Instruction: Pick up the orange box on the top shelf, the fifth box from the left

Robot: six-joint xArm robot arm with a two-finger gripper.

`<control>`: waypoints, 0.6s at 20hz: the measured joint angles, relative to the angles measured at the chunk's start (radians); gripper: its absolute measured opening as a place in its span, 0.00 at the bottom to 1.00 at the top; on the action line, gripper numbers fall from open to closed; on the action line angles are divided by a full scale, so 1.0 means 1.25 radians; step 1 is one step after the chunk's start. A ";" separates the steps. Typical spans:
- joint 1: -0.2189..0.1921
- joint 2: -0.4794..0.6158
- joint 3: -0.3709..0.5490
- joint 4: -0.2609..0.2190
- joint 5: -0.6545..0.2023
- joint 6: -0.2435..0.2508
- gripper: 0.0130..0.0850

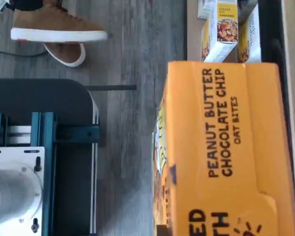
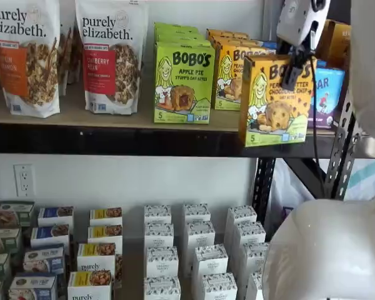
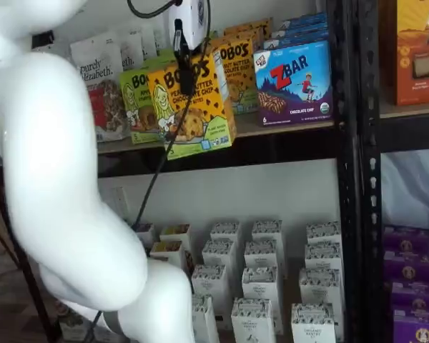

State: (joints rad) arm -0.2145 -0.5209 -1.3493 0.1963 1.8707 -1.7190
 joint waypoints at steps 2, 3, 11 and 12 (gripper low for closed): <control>-0.010 -0.016 0.012 -0.004 0.005 -0.010 0.17; -0.015 -0.024 0.018 -0.006 0.009 -0.016 0.17; -0.050 -0.071 0.055 -0.010 0.024 -0.049 0.17; -0.055 -0.077 0.059 -0.011 0.027 -0.055 0.17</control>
State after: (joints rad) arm -0.2832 -0.6167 -1.2754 0.1831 1.9038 -1.7873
